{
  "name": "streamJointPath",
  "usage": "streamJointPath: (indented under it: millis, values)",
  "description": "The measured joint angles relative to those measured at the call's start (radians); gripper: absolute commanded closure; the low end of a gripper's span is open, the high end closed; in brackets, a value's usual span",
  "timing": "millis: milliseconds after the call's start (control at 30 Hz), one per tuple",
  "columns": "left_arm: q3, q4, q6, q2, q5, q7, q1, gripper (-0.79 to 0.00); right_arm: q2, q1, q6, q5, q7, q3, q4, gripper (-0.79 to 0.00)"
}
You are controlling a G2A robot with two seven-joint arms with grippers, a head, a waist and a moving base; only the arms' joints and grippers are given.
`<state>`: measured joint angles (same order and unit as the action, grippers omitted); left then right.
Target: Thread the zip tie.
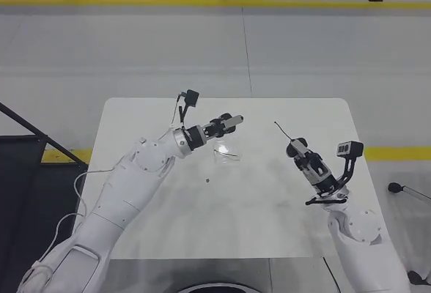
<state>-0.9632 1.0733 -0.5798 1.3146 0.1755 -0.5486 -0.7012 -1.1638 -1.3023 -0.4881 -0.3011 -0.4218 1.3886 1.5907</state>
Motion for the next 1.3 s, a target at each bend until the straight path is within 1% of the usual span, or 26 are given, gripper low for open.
streamJointPath:
  millis: [33, 67, 200, 367, 600, 767, 900, 967, 1000, 1033, 1300]
  values:
    - [0.007, -0.001, -0.008, 0.005, 0.007, 0.025, -0.005, -0.437, -0.002, -0.004, -0.013, 0.013, 0.021, -0.006, 0.006, 0.0]
    - [0.02, -0.005, -0.016, 0.013, 0.012, 0.052, -0.009, -0.391, -0.005, -0.008, -0.028, 0.034, 0.048, -0.014, 0.011, 0.0]
    - [0.073, -0.027, -0.033, 0.041, 0.031, 0.097, -0.003, -0.385, -0.015, -0.014, -0.062, 0.11, 0.122, -0.048, 0.02, 0.0]
    - [0.143, -0.072, -0.049, 0.081, 0.069, 0.106, 0.025, -0.372, -0.026, -0.015, -0.073, 0.203, 0.209, -0.083, 0.027, 0.0]
    - [0.192, -0.142, -0.11, 0.125, 0.132, 0.084, 0.059, -0.354, -0.037, -0.017, -0.059, 0.275, 0.303, -0.097, 0.024, 0.0]
    - [0.205, -0.185, -0.152, 0.147, 0.15, 0.075, 0.074, -0.348, -0.043, -0.014, -0.047, 0.296, 0.322, -0.104, 0.02, 0.0]
    - [0.211, -0.208, -0.169, 0.161, 0.153, 0.075, 0.081, -0.339, -0.046, -0.012, -0.043, 0.299, 0.324, -0.106, 0.015, 0.0]
    - [0.213, -0.219, -0.172, 0.167, 0.152, 0.076, 0.084, -0.323, -0.048, -0.011, -0.043, 0.3, 0.325, -0.106, 0.014, 0.0]
    - [0.214, -0.223, -0.173, 0.17, 0.152, 0.076, 0.085, -0.292, -0.048, -0.011, -0.043, 0.301, 0.325, -0.106, 0.013, 0.0]
    - [0.215, -0.227, -0.175, 0.173, 0.152, 0.076, 0.086, -0.283, -0.049, -0.011, -0.043, 0.302, 0.326, -0.105, 0.013, 0.0]
    - [0.217, -0.253, -0.182, 0.194, 0.153, 0.059, 0.093, -0.231, -0.054, -0.016, -0.044, 0.311, 0.336, -0.098, 0.01, 0.0]
